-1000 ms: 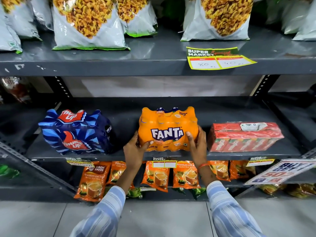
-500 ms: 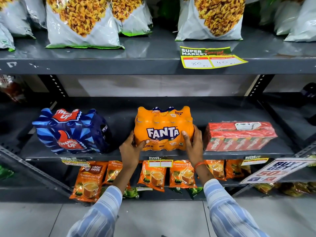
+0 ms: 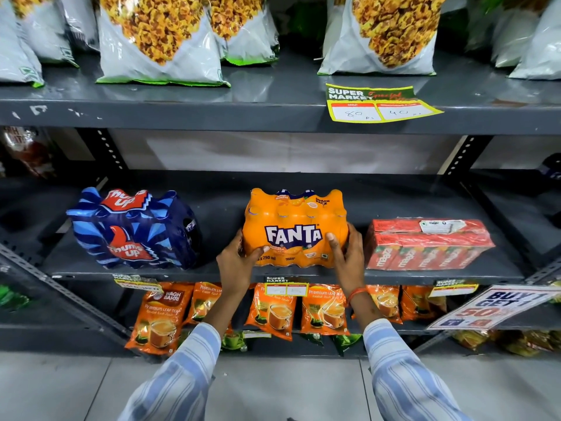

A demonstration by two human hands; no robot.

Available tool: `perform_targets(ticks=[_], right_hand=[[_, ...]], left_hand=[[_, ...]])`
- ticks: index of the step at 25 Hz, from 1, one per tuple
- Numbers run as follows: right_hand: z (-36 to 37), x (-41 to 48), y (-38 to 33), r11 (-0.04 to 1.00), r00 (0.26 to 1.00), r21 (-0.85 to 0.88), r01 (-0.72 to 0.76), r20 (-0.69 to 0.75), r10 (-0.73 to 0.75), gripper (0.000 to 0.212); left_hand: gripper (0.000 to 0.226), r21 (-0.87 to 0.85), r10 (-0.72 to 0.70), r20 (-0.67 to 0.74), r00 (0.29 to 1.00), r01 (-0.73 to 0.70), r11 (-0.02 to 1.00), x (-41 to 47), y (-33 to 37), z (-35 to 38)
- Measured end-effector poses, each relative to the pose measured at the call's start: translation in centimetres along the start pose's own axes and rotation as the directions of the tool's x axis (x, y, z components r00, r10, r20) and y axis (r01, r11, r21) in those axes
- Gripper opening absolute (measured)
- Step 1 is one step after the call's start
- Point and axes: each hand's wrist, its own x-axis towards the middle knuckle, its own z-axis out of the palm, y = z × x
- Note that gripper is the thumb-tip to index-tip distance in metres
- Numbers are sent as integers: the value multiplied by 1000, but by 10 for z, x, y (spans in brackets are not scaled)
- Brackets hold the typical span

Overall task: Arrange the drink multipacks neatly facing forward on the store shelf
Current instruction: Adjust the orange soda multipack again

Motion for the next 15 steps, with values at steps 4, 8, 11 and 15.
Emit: perform_targets(ticks=[4, 8, 11, 15], right_hand=[[-2, 0, 0, 1000, 1000, -9, -11, 2, 11, 75], [-6, 1, 2, 999, 999, -2, -40, 11, 41, 52], [-1, -3, -5, 996, 995, -36, -87, -59, 85, 61], [35, -17, -49, 973, 917, -181, 142, -346, -198, 55]], left_hand=[[58, 10, 21, -1, 1000, -21, 1000, -4, 1, 2], [59, 30, 19, 11, 1000, -19, 999, -3, 3, 0], [72, 80, -13, 68, 998, 7, 997, -4, 9, -1], [88, 162, 74, -25, 997, -69, 984, -10, 21, -13]])
